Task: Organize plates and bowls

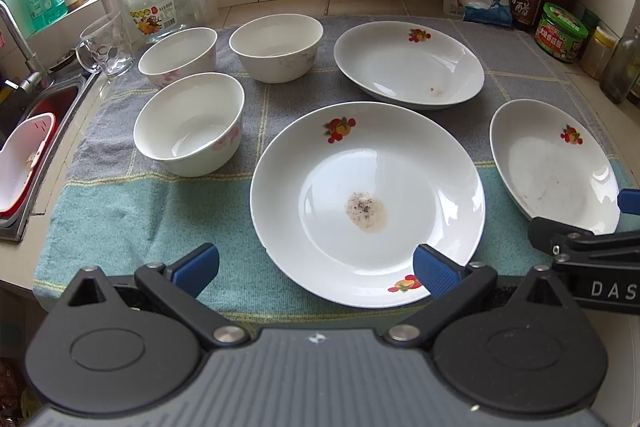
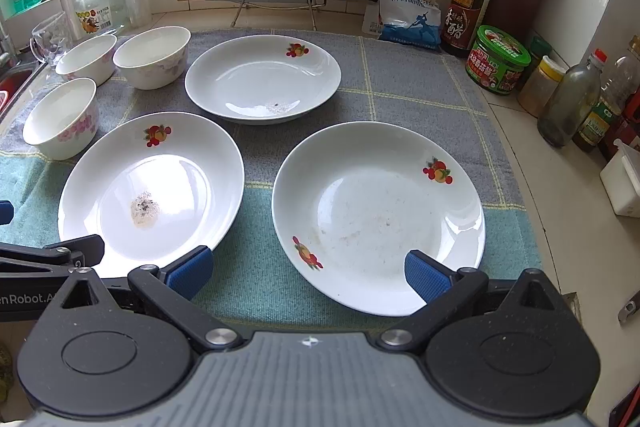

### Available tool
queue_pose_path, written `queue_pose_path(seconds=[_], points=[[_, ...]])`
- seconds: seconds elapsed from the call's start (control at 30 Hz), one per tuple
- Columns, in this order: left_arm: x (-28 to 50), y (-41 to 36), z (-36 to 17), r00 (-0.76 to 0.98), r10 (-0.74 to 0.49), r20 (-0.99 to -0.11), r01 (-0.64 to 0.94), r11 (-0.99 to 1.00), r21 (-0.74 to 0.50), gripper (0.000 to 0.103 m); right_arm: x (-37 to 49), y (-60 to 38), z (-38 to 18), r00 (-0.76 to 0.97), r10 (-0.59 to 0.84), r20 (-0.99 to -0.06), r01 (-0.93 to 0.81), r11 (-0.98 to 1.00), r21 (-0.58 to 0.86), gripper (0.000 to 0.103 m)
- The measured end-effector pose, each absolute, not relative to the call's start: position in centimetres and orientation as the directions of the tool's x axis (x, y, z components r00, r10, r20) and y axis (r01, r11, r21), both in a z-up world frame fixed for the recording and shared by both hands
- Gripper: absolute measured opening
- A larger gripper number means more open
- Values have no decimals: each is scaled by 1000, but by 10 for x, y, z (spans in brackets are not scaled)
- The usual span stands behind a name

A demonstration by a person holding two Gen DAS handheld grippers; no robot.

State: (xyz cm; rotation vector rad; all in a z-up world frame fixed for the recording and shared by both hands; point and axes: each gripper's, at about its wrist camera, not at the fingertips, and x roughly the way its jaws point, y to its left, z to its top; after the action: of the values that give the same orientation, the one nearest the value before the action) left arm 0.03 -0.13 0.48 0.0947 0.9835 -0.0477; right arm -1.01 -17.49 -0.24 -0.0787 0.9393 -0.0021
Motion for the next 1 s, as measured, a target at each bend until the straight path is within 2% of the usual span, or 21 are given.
queue_pose_path(seconds=[1.0], points=[[2,-3,8,558,3,-830,82,995,59,102,-8,-174,2,601,-41,-798,-37,996,-78,103]])
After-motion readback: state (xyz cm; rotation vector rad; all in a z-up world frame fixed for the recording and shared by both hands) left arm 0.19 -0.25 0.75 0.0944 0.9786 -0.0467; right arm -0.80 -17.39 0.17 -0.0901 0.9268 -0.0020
